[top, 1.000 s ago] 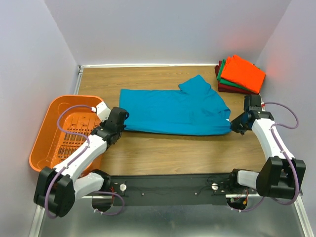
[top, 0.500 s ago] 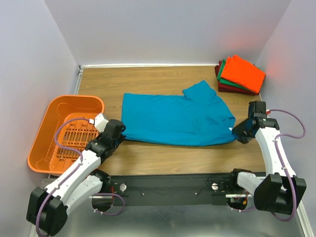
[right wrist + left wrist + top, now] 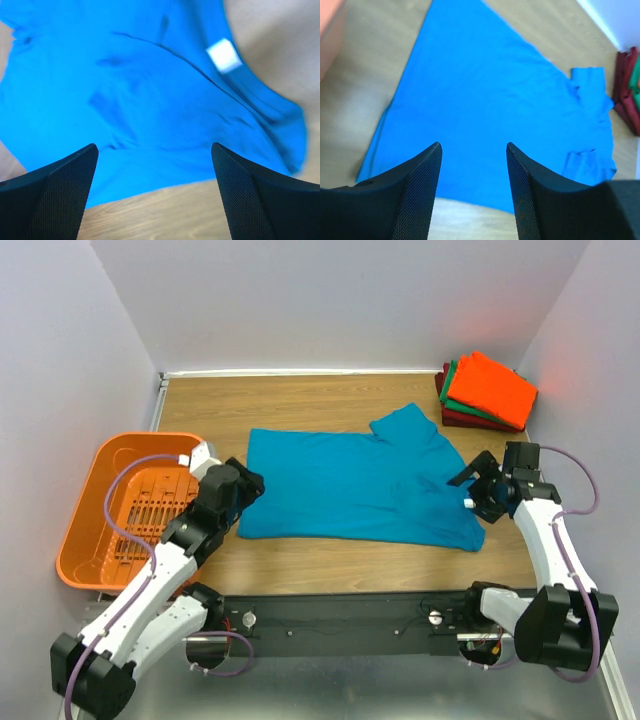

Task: Fold and stack the t-shirts
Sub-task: Fold the tshirt

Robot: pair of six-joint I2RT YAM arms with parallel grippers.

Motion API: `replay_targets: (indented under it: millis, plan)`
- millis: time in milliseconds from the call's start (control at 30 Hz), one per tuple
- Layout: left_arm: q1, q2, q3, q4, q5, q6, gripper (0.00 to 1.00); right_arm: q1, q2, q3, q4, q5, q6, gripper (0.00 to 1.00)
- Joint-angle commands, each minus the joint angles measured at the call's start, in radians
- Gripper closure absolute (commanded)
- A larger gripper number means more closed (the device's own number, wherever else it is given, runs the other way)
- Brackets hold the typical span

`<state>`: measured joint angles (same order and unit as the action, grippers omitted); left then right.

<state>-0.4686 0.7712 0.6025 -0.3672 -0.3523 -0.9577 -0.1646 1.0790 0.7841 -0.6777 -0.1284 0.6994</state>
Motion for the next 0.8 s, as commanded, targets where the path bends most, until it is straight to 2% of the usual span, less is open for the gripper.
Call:
replay_targets:
  millis: [0, 100, 133, 200, 333, 433, 533, 633, 767]
  plan:
    - [-0.001, 0.153, 0.126, 0.097, -0.040, 0.112, 0.38, 0.008, 0.103, -0.005, 0.263, -0.132, -0.046, 0.03]
    - [-0.001, 0.321, 0.254, 0.091, -0.100, 0.129, 0.39, 0.019, 0.192, 0.039, 0.322, -0.083, -0.066, 0.09]
    - [-0.001, 0.364, 0.288, 0.094, -0.112, 0.143, 0.39, 0.023, 0.244, 0.056, 0.331, -0.071, -0.069, 0.17]
    - [0.001, 0.492, 0.385, 0.087, -0.154, 0.154, 0.40, 0.033, 0.300, 0.107, 0.359, -0.021, -0.080, 0.24]
    - [0.019, 0.750, 0.575, 0.027, -0.189, 0.177, 0.41, 0.054, 0.453, 0.211, 0.385, -0.014, -0.113, 0.33]
    - [0.034, 0.858, 0.693, 0.002, -0.180, 0.188, 0.41, 0.103, 0.492, 0.236, 0.395, 0.015, -0.115, 0.38]
    - [0.050, 0.954, 0.758, -0.012, -0.096, 0.189, 0.44, 0.205, 0.533, 0.268, 0.397, 0.094, -0.139, 0.40]
    - [0.027, 0.946, 0.715, 0.074, 0.027, 0.237, 0.46, 0.281, 0.549, 0.248, 0.395, 0.124, -0.136, 0.42]
    - [-0.024, 0.942, 0.684, 0.122, 0.180, 0.329, 0.46, 0.347, 0.535, 0.208, 0.395, 0.245, -0.136, 0.42]
